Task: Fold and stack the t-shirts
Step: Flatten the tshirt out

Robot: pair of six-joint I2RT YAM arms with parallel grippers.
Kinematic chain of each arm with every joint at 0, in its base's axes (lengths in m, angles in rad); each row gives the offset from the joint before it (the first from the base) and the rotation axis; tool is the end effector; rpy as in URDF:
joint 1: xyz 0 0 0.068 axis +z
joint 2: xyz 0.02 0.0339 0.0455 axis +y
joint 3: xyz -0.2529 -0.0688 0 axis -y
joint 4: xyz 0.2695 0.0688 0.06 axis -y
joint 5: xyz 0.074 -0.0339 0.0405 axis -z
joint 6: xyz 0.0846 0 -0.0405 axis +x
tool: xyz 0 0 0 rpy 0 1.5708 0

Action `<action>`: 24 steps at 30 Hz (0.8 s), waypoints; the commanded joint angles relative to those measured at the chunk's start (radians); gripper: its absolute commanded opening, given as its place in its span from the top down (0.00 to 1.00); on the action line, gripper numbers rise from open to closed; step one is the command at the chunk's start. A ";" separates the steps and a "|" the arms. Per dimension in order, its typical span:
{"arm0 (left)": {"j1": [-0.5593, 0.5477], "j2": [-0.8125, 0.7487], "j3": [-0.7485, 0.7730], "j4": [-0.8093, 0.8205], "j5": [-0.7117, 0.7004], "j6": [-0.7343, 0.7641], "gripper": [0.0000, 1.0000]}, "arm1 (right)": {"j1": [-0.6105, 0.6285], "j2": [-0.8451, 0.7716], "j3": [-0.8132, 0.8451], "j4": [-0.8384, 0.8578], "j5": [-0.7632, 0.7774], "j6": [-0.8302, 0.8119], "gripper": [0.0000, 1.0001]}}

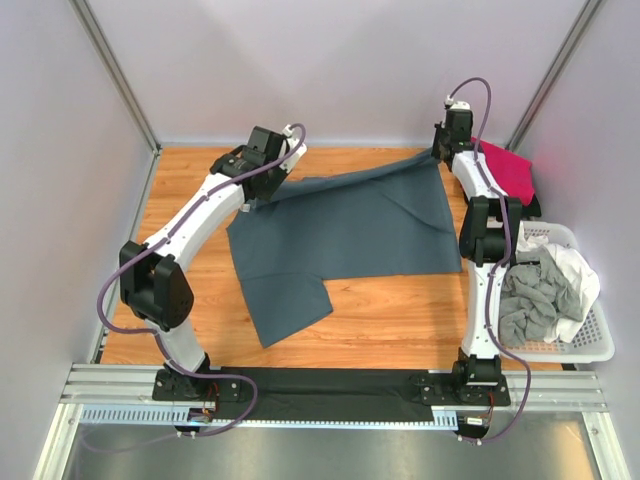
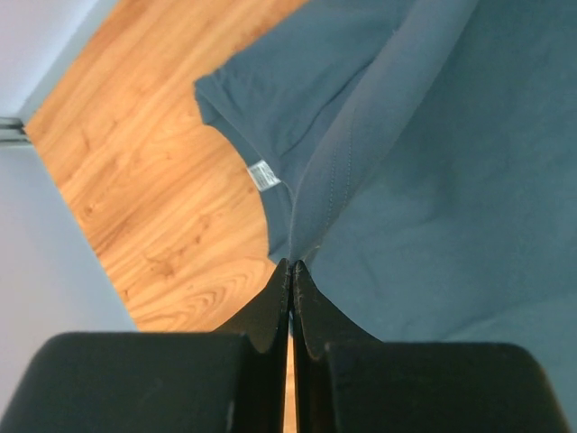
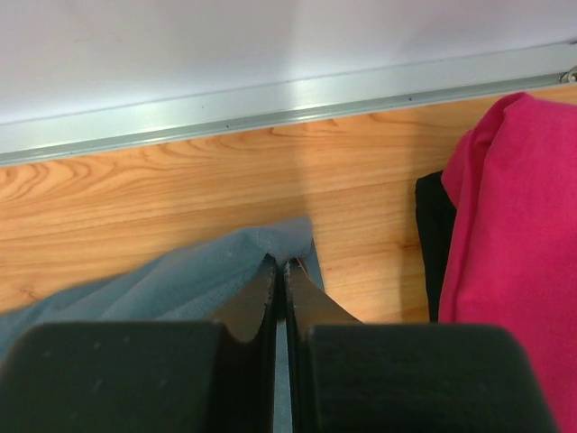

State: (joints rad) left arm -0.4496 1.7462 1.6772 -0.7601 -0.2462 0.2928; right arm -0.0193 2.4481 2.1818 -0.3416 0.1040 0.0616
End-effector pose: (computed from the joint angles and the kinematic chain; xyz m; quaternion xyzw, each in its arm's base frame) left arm 0.4075 -0.1738 0.2887 0.2940 0.8781 0.0859 0.3675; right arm 0.6198 -0.0207 0.1718 0.0598 0.8834 -0.0363 0.4633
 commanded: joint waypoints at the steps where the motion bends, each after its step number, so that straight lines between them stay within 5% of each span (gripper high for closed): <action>1: -0.024 -0.047 -0.023 -0.051 -0.011 -0.015 1.00 | -0.007 -0.063 -0.004 -0.008 0.020 -0.014 1.00; 24: -0.054 -0.020 -0.126 -0.048 0.019 -0.041 1.00 | -0.025 -0.047 -0.057 -0.137 0.003 0.001 0.99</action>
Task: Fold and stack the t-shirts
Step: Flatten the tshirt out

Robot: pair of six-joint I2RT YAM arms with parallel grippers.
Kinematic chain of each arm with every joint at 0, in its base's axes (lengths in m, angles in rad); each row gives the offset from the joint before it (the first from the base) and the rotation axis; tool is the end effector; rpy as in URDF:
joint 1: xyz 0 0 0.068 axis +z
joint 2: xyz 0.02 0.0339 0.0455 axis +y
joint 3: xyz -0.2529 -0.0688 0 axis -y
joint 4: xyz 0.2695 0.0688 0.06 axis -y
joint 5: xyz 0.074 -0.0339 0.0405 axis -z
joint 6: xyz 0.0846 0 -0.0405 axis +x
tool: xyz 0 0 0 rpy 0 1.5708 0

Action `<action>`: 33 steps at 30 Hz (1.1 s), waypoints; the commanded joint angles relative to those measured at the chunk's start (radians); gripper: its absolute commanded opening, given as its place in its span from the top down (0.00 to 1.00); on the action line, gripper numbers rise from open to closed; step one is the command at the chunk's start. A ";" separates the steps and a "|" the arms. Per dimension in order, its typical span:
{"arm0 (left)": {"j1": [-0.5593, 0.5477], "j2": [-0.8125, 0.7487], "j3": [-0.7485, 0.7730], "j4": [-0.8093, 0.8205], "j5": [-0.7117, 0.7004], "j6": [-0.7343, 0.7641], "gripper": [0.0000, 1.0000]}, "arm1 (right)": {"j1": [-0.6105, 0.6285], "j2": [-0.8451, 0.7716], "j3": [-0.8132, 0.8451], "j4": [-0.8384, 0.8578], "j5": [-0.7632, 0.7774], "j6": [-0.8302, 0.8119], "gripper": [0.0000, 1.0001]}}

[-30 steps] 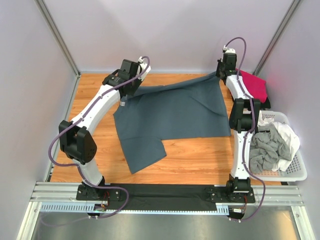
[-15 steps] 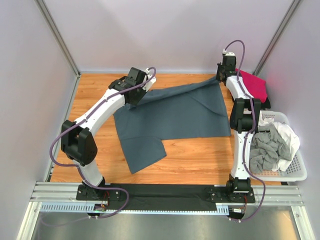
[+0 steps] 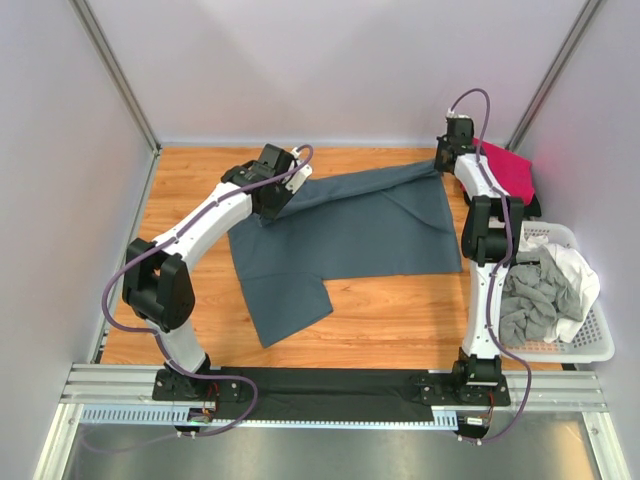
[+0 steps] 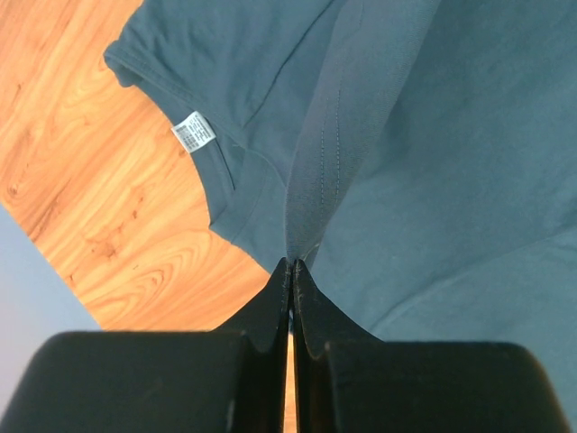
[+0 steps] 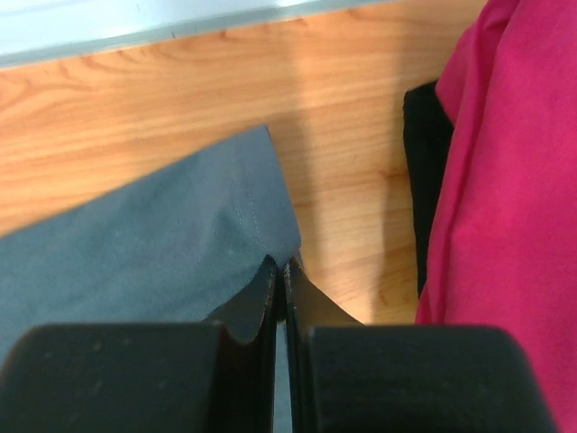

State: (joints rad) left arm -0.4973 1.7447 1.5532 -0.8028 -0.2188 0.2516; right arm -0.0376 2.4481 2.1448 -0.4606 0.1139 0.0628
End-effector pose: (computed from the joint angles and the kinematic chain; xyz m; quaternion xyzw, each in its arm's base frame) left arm 0.3824 -0.1867 0.2389 0.3197 0.8983 0.0693 0.2933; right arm 0.6030 -0.0323 0.1426 0.0684 0.9159 -0.0474 0.3926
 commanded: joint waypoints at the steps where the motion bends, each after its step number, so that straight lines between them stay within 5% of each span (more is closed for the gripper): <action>1: -0.006 -0.017 -0.005 -0.006 -0.013 0.003 1.00 | -0.007 -0.049 -0.026 -0.019 -0.008 -0.001 0.99; 12: -0.006 -0.011 -0.025 -0.001 -0.001 -0.009 1.00 | -0.007 -0.057 -0.060 -0.036 -0.013 -0.014 1.00; 22: -0.004 0.001 -0.036 0.037 -0.143 0.040 1.00 | -0.007 -0.058 -0.063 -0.041 -0.020 -0.008 1.00; 33: 0.103 0.067 0.131 0.112 -0.237 0.149 1.00 | -0.008 -0.093 -0.033 -0.013 -0.008 -0.003 1.00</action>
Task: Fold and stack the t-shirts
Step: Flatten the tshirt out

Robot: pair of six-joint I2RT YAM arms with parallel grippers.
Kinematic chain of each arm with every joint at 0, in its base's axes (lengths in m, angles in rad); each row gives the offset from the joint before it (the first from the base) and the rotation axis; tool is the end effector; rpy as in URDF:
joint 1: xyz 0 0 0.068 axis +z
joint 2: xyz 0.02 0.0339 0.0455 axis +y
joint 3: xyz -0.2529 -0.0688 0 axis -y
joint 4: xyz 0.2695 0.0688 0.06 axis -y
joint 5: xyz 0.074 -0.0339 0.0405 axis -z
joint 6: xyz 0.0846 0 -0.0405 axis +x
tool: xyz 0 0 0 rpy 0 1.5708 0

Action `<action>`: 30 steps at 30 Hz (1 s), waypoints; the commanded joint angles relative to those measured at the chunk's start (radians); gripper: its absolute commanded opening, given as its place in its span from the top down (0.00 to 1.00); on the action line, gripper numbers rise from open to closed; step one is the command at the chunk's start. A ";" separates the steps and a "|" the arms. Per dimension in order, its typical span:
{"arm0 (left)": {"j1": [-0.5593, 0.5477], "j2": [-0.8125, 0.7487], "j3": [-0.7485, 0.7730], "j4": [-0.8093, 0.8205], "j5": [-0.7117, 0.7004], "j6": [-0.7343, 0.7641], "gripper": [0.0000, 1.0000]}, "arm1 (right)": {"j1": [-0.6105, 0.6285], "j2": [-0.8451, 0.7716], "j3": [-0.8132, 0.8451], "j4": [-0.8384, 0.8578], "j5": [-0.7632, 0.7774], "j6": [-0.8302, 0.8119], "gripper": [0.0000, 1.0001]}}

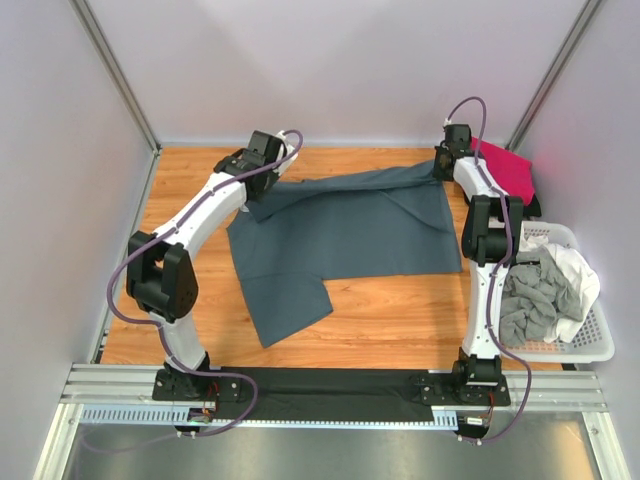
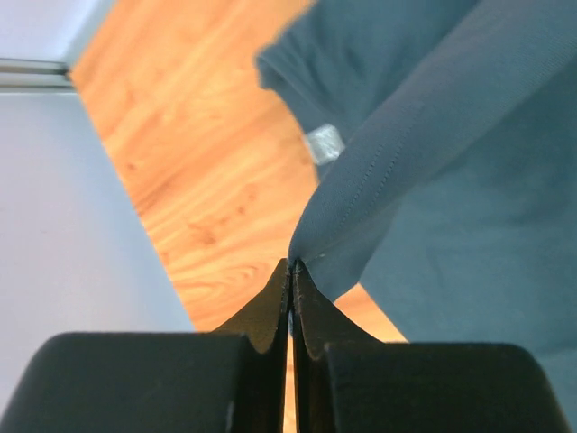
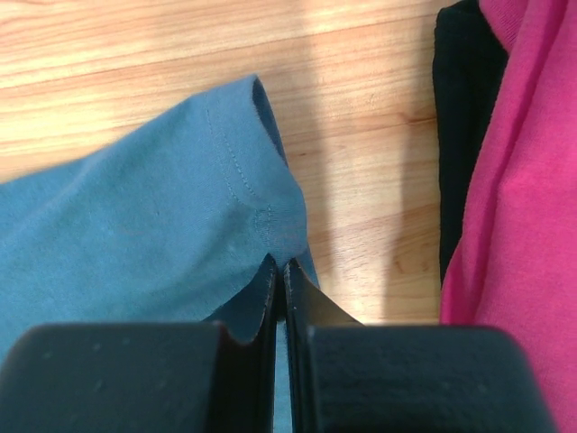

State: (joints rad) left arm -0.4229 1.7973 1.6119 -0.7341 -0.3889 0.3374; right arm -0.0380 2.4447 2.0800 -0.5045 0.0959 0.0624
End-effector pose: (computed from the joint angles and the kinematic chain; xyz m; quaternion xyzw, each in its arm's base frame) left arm 0.4190 -0.1534 0.2481 0.2875 0.8862 0.1695 0.3214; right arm 0.5885 -0.0305 0.1149 0.0635 0.9360 -0.0408 0.3438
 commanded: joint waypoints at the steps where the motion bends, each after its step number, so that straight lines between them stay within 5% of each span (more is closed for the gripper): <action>1: 0.035 0.022 0.083 0.054 -0.067 0.064 1.00 | -0.010 -0.093 0.034 0.032 0.011 -0.004 1.00; 20: 0.138 0.273 0.448 0.258 -0.180 0.206 1.00 | -0.017 -0.069 0.221 0.113 0.008 0.033 1.00; 25: 0.153 0.362 0.542 0.406 -0.195 0.268 1.00 | -0.016 -0.012 0.290 0.204 0.007 0.053 1.00; 30: 0.159 0.453 0.571 0.680 -0.209 0.491 1.00 | -0.016 0.034 0.327 0.239 -0.002 0.066 1.00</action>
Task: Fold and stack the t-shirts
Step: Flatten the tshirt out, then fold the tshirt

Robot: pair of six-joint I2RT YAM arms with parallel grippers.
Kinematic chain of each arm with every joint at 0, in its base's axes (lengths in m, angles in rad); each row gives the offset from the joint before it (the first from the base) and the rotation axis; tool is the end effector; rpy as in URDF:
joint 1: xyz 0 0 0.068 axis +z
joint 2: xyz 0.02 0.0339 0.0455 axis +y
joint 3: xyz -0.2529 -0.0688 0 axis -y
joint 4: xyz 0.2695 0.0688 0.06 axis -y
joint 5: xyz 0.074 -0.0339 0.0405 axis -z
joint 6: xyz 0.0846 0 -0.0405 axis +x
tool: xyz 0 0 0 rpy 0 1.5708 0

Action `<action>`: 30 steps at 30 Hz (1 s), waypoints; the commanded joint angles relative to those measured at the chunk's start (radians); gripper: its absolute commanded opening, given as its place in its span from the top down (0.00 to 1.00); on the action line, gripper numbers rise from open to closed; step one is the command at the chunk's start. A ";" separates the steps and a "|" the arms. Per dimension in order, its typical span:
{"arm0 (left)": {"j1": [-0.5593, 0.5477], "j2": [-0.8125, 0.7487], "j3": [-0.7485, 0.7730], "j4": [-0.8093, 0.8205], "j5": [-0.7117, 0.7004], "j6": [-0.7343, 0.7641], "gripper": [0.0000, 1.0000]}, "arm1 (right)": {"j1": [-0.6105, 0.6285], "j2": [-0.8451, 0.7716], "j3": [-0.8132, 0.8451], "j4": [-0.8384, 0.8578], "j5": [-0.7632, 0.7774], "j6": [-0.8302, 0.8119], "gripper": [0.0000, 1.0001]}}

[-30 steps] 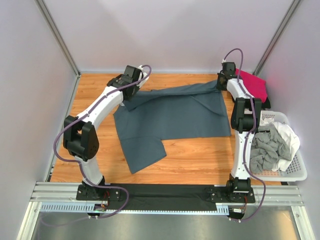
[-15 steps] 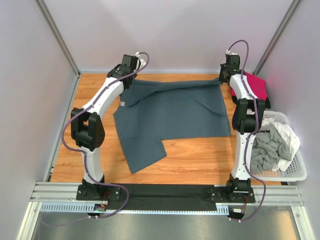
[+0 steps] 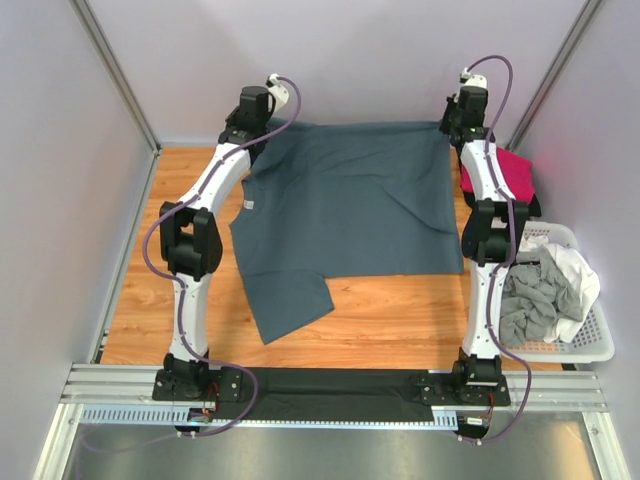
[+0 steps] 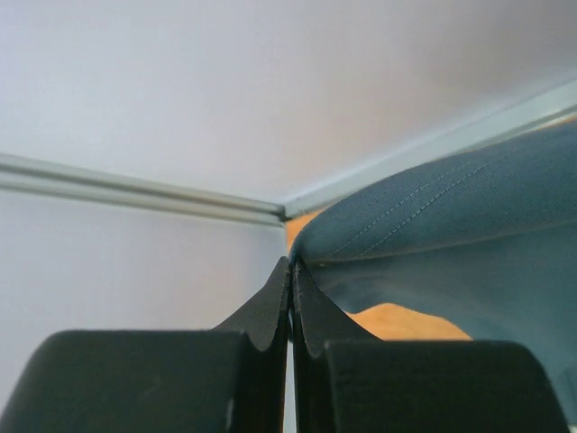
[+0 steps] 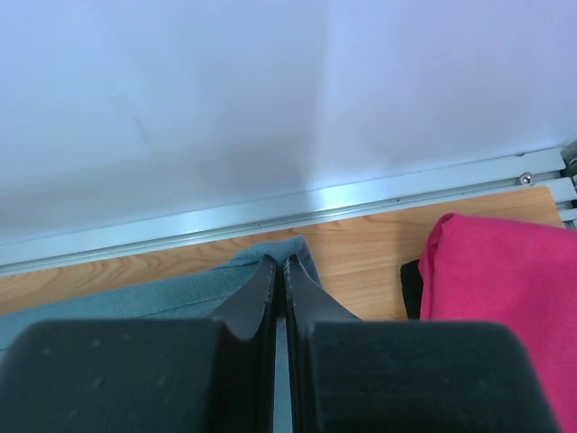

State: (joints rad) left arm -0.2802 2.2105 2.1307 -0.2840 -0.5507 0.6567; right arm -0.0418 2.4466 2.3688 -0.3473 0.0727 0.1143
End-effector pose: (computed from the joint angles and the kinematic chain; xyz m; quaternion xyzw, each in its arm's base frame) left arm 0.5705 -0.1181 0.3027 0.2201 0.7766 0.3221 0.4946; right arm 0.6311 -0.0325 0.2490 0.0851 0.8357 -0.0109 0.5424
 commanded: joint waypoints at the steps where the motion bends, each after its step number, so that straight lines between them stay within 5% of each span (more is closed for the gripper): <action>1: 0.022 0.057 0.066 0.258 -0.037 0.190 1.00 | -0.012 0.035 0.035 0.088 0.024 0.016 1.00; 9: 0.067 0.199 0.190 0.433 0.061 0.274 1.00 | -0.013 0.074 0.052 0.117 0.024 0.015 1.00; 19: 0.064 0.250 0.313 0.399 0.271 0.202 1.00 | -0.013 0.075 0.044 0.085 0.036 0.004 1.00; 30: 0.004 0.014 -0.095 0.385 0.224 0.239 1.00 | -0.012 -0.063 -0.140 0.077 0.030 -0.059 1.00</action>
State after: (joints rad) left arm -0.2661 2.3680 2.1040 0.0647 -0.3145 0.8825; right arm -0.0422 2.4966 2.2711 -0.2981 0.0719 0.1036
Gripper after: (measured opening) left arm 0.006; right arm 0.014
